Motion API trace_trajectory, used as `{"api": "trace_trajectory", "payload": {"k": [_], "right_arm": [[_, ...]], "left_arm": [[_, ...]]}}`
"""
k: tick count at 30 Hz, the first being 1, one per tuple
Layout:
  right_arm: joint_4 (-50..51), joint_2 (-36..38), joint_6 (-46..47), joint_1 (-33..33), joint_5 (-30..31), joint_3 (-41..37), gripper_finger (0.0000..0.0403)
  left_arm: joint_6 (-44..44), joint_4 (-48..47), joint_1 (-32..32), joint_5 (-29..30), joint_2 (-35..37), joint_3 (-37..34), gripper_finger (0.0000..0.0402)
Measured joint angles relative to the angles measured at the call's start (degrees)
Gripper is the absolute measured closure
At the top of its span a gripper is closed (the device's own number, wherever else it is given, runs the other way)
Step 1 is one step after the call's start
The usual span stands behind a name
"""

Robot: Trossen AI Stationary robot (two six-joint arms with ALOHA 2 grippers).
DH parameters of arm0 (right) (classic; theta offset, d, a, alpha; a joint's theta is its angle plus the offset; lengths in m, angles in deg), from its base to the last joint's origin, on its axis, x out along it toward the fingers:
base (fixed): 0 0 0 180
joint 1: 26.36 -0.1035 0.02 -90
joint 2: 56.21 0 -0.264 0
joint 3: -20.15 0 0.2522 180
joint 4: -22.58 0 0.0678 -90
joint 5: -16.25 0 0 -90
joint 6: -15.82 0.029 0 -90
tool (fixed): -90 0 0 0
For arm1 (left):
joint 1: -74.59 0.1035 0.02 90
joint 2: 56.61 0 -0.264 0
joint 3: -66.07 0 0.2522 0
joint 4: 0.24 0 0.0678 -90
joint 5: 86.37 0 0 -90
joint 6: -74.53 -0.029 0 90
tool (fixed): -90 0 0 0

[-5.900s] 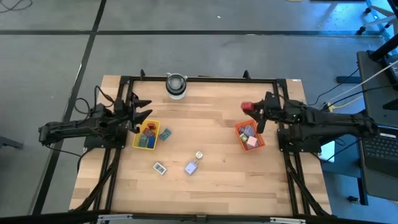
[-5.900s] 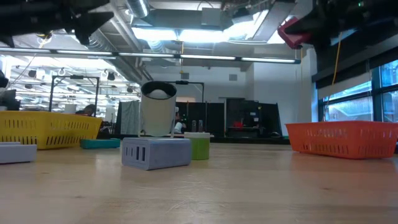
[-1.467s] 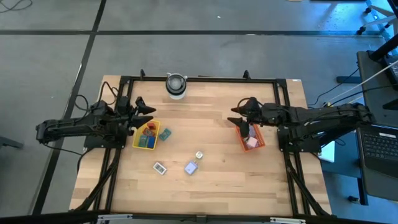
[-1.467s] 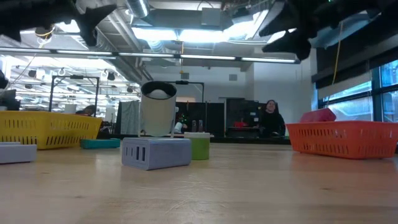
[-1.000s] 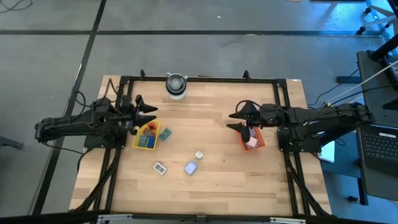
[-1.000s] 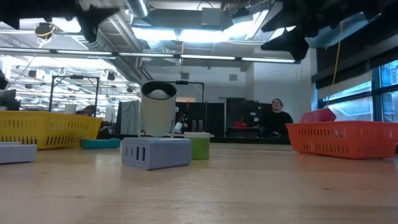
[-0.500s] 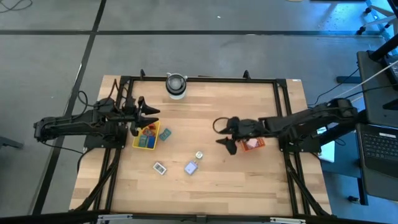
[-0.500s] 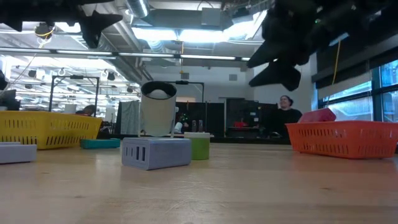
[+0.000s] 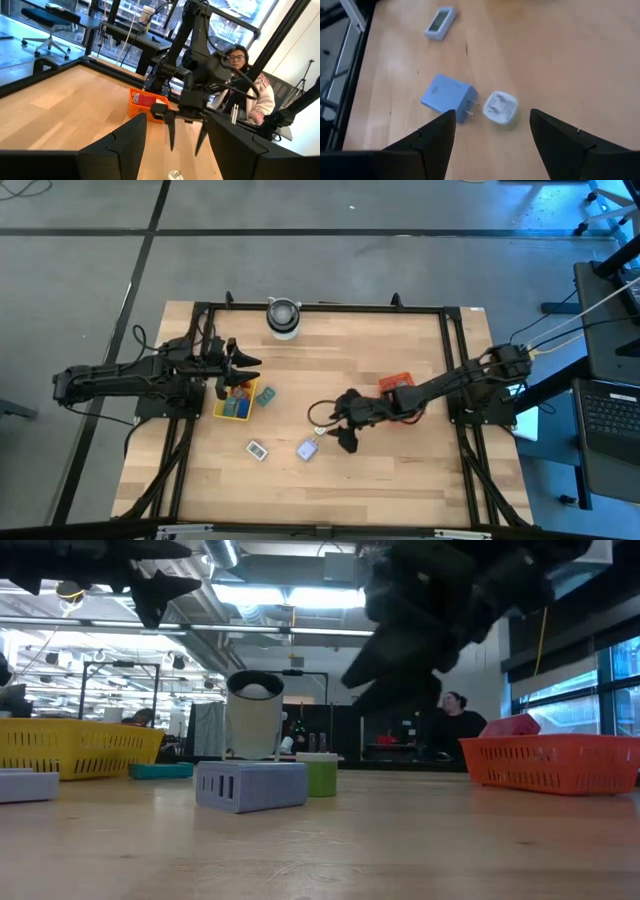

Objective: Pick & Place Office items
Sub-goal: Put the green charger adapter into the orange basket

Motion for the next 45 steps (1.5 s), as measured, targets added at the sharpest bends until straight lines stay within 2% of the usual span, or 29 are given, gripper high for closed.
{"api": "trace_trajectory", "payload": {"k": [6,11,22,45], "right_arm": [[0.9,-6.4,-0.5,-0.3,-1.6,3.8,0.0124],[0.9,-8.3,0.8,-0.3,-1.2,4.7,0.0107],[1.0,-8.3,1.7,-0.1,2.9,4.8,0.0108],[-7.6,-15.7,5.1,0.1,0.3,4.8,0.0108]], "left_arm": [[0.0,0.4,0.0,-0.6,-0.7,0.0,0.0196],[0.0,0.4,0.0,-2.2,-0.6,0.0,0.0196],[-0.5,0.9,0.0,-3.0,-0.6,0.0,0.0196],[-0.9,1.7,0.0,-3.1,-0.6,0.0,0.0198]]}}
